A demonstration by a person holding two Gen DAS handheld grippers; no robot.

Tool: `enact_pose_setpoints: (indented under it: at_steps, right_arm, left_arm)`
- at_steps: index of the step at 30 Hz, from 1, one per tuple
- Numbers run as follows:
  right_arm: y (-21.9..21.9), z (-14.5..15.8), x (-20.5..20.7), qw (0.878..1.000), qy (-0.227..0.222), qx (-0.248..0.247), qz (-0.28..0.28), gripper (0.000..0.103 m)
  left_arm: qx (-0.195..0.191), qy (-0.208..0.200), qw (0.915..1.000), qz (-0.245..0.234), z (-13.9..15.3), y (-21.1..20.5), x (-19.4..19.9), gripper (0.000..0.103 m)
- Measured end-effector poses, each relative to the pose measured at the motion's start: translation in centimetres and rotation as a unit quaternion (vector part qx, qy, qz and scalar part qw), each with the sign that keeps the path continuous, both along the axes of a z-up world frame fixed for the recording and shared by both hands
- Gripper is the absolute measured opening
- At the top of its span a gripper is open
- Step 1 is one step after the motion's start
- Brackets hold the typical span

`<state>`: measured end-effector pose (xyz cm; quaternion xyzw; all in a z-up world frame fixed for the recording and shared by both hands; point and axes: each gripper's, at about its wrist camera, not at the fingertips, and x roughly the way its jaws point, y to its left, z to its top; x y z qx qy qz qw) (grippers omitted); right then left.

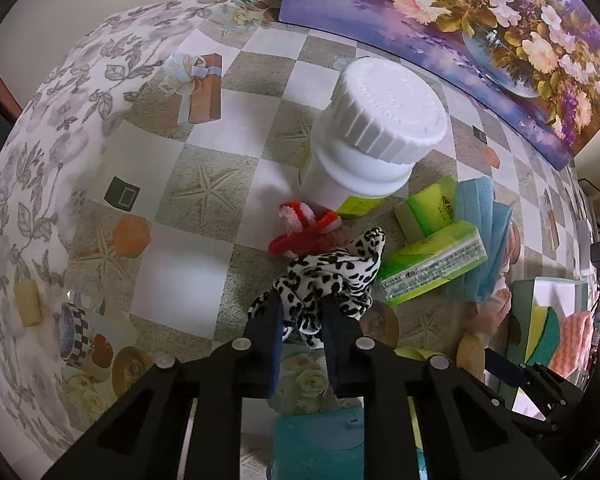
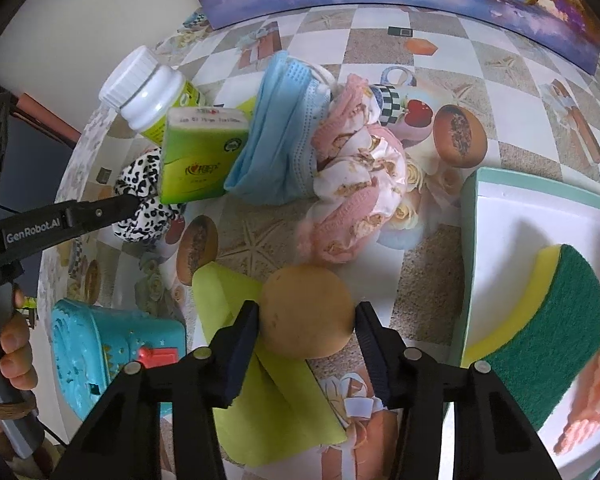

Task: Organize soft objects
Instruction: 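Grasp the leopard scrunchie with the left tool while the right tool grasps the tan sponge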

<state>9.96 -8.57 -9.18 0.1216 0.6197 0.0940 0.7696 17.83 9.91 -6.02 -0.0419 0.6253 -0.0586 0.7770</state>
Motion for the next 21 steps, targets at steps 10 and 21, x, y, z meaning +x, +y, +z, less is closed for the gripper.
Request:
enact_pose_setpoints:
  at_steps: [10, 21]
  right_arm:
    - [-1.7, 0.9, -0.2, 1.000, -0.009, 0.010, -0.009, 0.051]
    - [-2.9, 3.5, -1.1, 0.999, -0.030, 0.021, -0.018, 0.051]
  left_arm:
    - [0.010, -0.007, 0.9999, 0.009, 0.7, 0.1, -1.1, 0.014]
    - [0.005, -0.042, 0.9983, 0.040, 3.5, 1.1, -2.8, 0.012]
